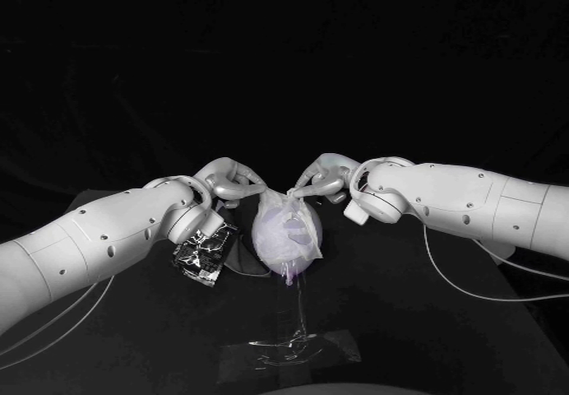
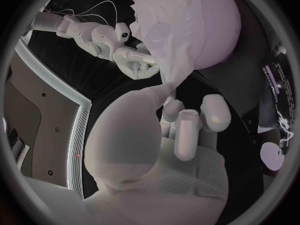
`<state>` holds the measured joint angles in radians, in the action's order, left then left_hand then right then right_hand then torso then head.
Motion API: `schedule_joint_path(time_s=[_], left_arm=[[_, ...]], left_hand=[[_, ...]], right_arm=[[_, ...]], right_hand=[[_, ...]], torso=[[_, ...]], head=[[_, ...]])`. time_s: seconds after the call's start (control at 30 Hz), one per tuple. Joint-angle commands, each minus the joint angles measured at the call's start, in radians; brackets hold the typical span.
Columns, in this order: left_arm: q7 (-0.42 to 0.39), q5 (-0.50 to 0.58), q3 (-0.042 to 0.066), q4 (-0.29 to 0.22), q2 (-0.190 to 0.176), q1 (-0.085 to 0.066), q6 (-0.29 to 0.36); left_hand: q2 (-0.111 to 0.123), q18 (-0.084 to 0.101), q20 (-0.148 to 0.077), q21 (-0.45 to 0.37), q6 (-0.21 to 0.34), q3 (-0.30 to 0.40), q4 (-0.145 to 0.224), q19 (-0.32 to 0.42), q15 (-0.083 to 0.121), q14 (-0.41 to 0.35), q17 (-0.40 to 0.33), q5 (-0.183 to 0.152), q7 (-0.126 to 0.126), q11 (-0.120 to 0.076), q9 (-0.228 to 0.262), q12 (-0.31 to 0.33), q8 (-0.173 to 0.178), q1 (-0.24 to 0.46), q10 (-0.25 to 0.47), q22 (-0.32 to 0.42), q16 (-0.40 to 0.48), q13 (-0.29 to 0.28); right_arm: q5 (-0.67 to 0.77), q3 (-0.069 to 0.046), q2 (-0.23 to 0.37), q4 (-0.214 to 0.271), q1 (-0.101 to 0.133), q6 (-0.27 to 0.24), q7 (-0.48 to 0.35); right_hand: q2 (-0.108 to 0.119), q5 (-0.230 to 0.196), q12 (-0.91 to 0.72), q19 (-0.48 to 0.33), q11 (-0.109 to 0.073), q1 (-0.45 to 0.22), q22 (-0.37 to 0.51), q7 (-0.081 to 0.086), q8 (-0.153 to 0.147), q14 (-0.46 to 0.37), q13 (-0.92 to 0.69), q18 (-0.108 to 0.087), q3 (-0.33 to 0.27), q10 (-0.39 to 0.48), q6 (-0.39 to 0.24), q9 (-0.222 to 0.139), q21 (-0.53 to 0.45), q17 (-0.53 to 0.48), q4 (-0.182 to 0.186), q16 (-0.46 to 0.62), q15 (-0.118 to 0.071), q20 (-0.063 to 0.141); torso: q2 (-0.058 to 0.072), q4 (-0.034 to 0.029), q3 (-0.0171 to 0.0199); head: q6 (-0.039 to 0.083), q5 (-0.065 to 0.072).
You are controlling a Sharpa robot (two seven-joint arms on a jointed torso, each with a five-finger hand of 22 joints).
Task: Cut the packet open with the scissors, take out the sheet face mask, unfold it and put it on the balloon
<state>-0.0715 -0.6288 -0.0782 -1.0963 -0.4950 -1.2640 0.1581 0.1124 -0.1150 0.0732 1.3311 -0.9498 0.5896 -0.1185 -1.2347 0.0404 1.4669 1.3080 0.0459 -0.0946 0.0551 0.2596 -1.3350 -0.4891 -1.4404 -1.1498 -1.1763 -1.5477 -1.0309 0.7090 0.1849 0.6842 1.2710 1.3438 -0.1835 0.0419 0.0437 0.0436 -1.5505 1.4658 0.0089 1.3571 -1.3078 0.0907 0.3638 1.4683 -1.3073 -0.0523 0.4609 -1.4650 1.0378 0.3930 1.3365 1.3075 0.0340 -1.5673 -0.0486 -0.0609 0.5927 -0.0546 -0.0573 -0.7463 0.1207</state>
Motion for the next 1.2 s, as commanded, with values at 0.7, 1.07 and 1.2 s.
schedule_joint_path(time_s=[0.7, 1.07, 1.2], left_arm=[[0.016, 0.014, 0.001, 0.002, -0.001, -0.001, 0.027], [0.013, 0.023, 0.001, 0.003, -0.002, -0.001, 0.049], [0.010, 0.026, 0.002, 0.002, -0.004, -0.001, 0.057]], left_hand=[[-0.010, 0.019, -0.005, 0.006, 0.011, 0.020, 0.007, -0.001, 0.001, 0.044, 0.106, 0.003, 0.000, -0.042, 0.178, -0.009, -0.008, 0.007, -0.049, -0.002, -0.003, -0.007], [-0.010, 0.019, -0.005, 0.007, 0.012, 0.027, 0.010, -0.002, 0.000, 0.044, 0.106, 0.003, -0.001, -0.040, 0.183, -0.010, -0.010, 0.011, -0.050, -0.004, -0.003, -0.010], [-0.009, 0.019, -0.005, 0.007, 0.014, 0.032, 0.012, -0.002, -0.001, 0.045, 0.108, 0.003, -0.001, -0.040, 0.187, -0.010, -0.011, 0.014, -0.049, -0.004, -0.003, -0.009]], right_arm=[[-0.001, 0.000, 0.067, 0.077, 0.000, -0.086, -0.017], [-0.027, -0.001, 0.084, 0.089, 0.000, -0.109, -0.016], [-0.028, -0.001, 0.085, 0.085, 0.000, -0.097, -0.007]], right_hand=[[0.000, 0.005, 0.015, 0.019, -0.005, -0.010, -0.201, -0.013, 0.022, 0.102, -0.240, 0.006, 0.014, -0.086, -0.008, 0.045, -0.007, 0.263, -0.004, -0.003, -0.007, 0.008], [0.000, 0.006, 0.042, 0.013, 0.003, -0.035, -0.196, -0.002, 0.019, 0.102, -0.222, 0.003, 0.021, -0.070, -0.043, 0.048, -0.026, 0.263, 0.003, -0.003, -0.001, 0.005], [0.000, 0.006, 0.049, 0.009, 0.006, -0.043, -0.194, 0.000, 0.017, 0.102, -0.217, 0.001, 0.021, -0.066, -0.048, 0.048, -0.036, 0.263, 0.006, -0.003, 0.002, 0.003]], torso=[[0.001, 0.0001, -0.0005], [0.000, 0.0000, -0.0005], [0.000, 0.0003, -0.0008]], head=[[0.002, 0.000], [-0.001, 0.000], [-0.002, 0.000]])
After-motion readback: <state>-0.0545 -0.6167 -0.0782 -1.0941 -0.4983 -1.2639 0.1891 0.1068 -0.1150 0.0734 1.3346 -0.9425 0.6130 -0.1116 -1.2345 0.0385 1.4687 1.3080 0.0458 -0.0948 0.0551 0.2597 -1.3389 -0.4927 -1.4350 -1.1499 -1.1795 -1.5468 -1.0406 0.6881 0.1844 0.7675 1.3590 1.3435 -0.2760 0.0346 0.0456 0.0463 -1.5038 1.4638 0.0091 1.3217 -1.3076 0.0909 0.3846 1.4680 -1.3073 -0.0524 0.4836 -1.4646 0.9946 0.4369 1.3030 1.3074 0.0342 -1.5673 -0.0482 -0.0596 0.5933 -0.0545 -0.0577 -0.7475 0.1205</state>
